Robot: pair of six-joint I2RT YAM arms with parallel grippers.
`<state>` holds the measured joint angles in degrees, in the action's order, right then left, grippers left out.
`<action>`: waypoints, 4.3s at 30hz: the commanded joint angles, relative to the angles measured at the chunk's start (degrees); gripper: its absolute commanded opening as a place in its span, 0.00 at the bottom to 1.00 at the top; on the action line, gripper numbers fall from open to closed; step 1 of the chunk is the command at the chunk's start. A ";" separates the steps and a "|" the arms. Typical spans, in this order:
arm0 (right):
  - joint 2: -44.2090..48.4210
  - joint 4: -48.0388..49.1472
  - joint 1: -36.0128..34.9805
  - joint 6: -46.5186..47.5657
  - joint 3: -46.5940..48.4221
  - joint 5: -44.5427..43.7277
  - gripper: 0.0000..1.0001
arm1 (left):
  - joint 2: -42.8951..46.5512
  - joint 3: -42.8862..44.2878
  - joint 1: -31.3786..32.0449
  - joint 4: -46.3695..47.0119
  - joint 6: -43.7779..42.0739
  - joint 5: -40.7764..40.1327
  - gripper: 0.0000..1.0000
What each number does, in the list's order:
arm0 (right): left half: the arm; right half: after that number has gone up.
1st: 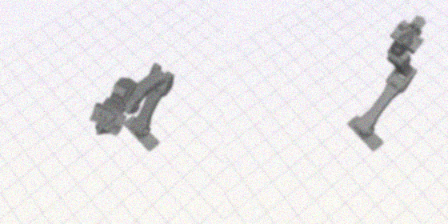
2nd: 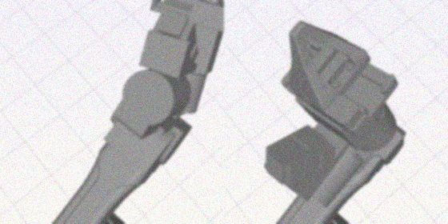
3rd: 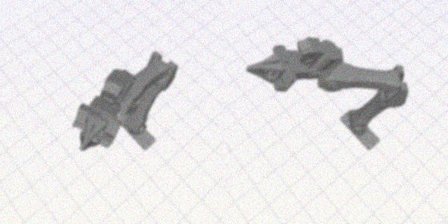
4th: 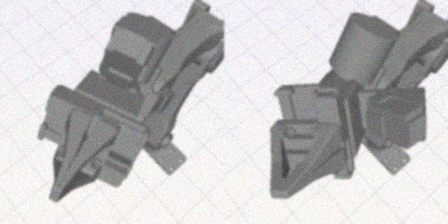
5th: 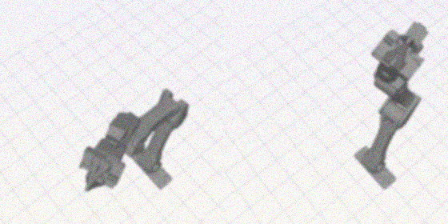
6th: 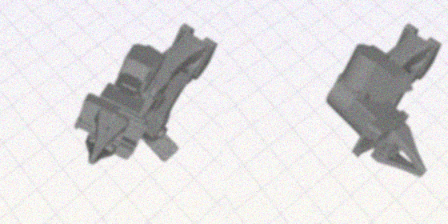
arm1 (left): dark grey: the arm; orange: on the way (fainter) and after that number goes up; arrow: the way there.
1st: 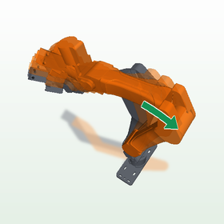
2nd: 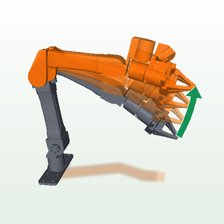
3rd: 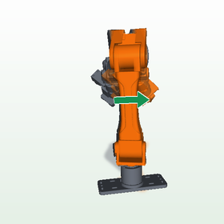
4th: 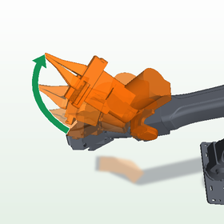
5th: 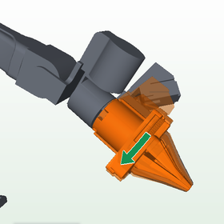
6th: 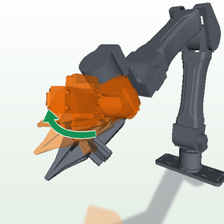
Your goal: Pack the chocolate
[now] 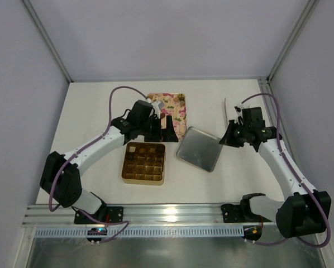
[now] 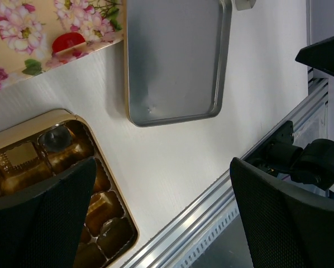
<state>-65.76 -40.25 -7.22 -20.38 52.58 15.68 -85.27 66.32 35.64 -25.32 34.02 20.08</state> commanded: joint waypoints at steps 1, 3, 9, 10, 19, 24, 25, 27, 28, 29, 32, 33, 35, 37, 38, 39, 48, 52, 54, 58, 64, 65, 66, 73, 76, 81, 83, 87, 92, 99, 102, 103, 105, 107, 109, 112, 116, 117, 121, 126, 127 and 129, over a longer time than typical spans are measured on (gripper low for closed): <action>1.16 -0.97 0.37 0.96 2.79 1.20 0.04 | -1.64 2.23 0.22 4.22 1.57 1.46 1.00; 0.11 -0.71 0.37 0.78 1.66 0.67 0.04 | -3.04 2.84 0.22 4.75 1.93 1.81 1.00; -2.09 3.15 0.28 -1.14 -3.61 -6.10 0.32 | -9.80 7.23 1.19 3.35 -0.18 1.63 0.96; -2.44 4.38 0.37 -1.50 -4.23 -7.15 0.32 | -10.69 8.46 1.28 2.91 -0.62 1.63 0.96; -8.86 12.03 0.28 -5.19 -9.42 -11.37 0.30 | -19.39 12.86 1.98 -0.07 -2.72 -1.43 0.88; -12.28 14.49 0.28 -6.86 -10.04 -12.08 0.28 | -23.62 15.24 2.24 -1.84 -3.52 -2.32 0.87; -12.81 14.85 0.28 -6.95 -10.04 -12.17 0.28 | -24.06 15.41 2.24 -2.01 -3.61 -2.32 0.87; -14.31 15.98 0.19 -7.48 -10.13 -12.17 0.28 | -25.55 16.02 2.51 -2.01 -3.52 -2.15 0.86; -15.01 16.34 0.28 -7.65 -10.13 -12.25 0.28 | -26.08 16.38 2.59 -2.01 -3.61 -1.97 0.86; -15.54 16.60 0.19 -7.74 -10.21 -12.17 0.28 | -27.04 16.73 3.03 -2.10 -3.61 -1.97 0.86; -17.30 17.75 0.28 -7.83 -10.48 -11.99 0.28 | -28.54 18.22 3.73 -2.45 -3.96 -1.97 0.86; -18.00 18.18 0.28 -8.01 -10.48 -12.08 0.28 | -29.59 18.75 3.82 -2.54 -3.96 -1.88 0.85; -18.79 18.54 0.19 -7.92 -10.39 -11.64 0.28 | -30.38 19.10 4.00 -2.71 -3.87 -2.06 0.85; -20.02 18.98 0.19 -7.57 -10.13 -11.03 0.21 | -31.35 19.37 4.09 -2.72 -3.87 -1.97 0.84; -20.29 19.07 0.11 -7.57 -10.13 -10.94 0.17 | -31.62 19.46 4.09 -2.72 -3.70 -1.88 0.84; -20.55 19.59 0.10 -7.48 -10.13 -10.76 0.13 | -31.88 19.63 4.18 -2.80 -3.79 -1.80 0.84; -22.84 21.44 0.37 -6.60 -9.95 -4.79 0.04 | -33.82 19.55 4.18 -1.49 -3.00 0.40 0.72; -23.01 21.79 0.63 -6.86 -9.51 -2.68 0.04 | -32.07 18.49 4.26 0.18 -1.33 2.86 0.64; -22.58 21.79 0.63 -6.95 -9.51 -1.71 0.04 | -31.45 18.14 4.26 0.45 -0.89 3.30 0.56; -21.00 21.70 0.63 -7.13 -8.99 -0.39 0.04 | -29.69 18.05 4.26 1.94 0.78 6.11 0.44; -17.92 21.97 0.63 -7.48 -8.89 3.03 0.04 | -28.19 18.49 4.26 3.35 2.45 8.75 0.26; -17.39 22.32 0.72 -7.48 -8.98 3.56 0.04 | -27.93 18.40 4.26 3.61 2.72 9.62 0.24; -16.95 22.23 0.63 -7.39 -9.07 3.83 0.04 | -27.58 18.40 4.26 3.79 2.89 10.07 0.21; -13.96 22.76 0.11 -6.51 -9.77 5.32 0.04 | -26.00 18.23 4.26 6.16 5.97 13.58 0.01; -13.08 22.93 -0.16 -6.25 -9.86 5.41 0.04 | -25.47 18.23 4.26 6.95 7.20 14.90 0.00; -9.84 21.18 -1.21 -5.11 -8.81 0.50 0.27 | -23.19 18.93 4.26 5.46 8.08 13.94 0.00; -7.90 19.78 -1.74 -3.89 -8.46 -2.22 0.40 | -22.22 20.24 4.26 2.74 7.64 12.45 0.00; -0.10 16.53 -5.85 0.24 -6.00 -13.36 0.64 | -21.60 22.26 3.91 -1.82 7.46 11.74 0.00; 9.58 14.33 -18.76 5.43 -4.76 -25.51 0.74 | -21.43 25.25 1.81 -8.76 7.99 14.02 0.00; 14.52 10.72 -42.85 11.32 -2.84 -46.16 0.77 | -20.46 28.33 -1.18 -16.51 7.29 15.69 0.00; 11.54 9.58 -53.04 12.91 -1.87 -54.07 0.77 | -19.58 27.81 -2.15 -17.48 7.73 16.84 0.00; 10.57 9.23 -58.29 13.26 -1.52 -56.27 0.77 | -19.14 27.46 -2.67 -17.83 7.99 17.45 0.00; 6.97 8.70 -62.28 13.70 -0.29 -62.34 0.79 | -18.70 26.93 -3.29 -18.27 8.25 18.50 0.00; 2.59 6.68 -66.06 14.23 1.03 -65.84 0.80 | -17.65 26.14 -3.99 -18.71 8.60 19.21 0.00; -0.23 6.41 -68.00 15.02 2.35 -67.70 0.80 | -16.77 25.35 -4.35 -18.80 8.87 19.82 0.00; -5.51 5.53 -69.50 16.51 4.55 -71.48 0.81 | -15.19 24.38 -4.44 -19.15 9.05 20.00 0.00; -11.31 5.35 -69.59 18.97 6.05 -77.90 0.79 | -12.90 22.45 -4.52 -19.06 9.31 20.44 0.00; -12.72 6.66 -69.59 20.11 6.05 -79.65 0.78 | -12.12 21.49 -4.52 -18.98 9.40 20.53 0.00; -15.53 10.88 -69.59 25.65 5.61 -83.78 0.66 | -10.44 19.55 -4.61 -18.10 10.01 21.50 0.00; -17.56 15.54 -69.68 30.13 4.90 -86.61 0.46 | -8.86 18.14 -4.61 -18.01 10.01 22.28 0.00; -17.56 15.99 -69.59 31.27 4.73 -86.61 0.35 | -8.51 18.05 -4.61 -17.92 10.10 22.29 0.00; -17.65 17.39 -69.59 32.76 4.73 -86.78 0.19 | -8.07 17.88 -4.70 -17.57 10.27 22.90 0.00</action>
<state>-83.94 -28.34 -76.69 8.51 56.42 -66.37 -96.68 84.71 31.24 -43.66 44.42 39.18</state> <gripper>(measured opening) 0.294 0.051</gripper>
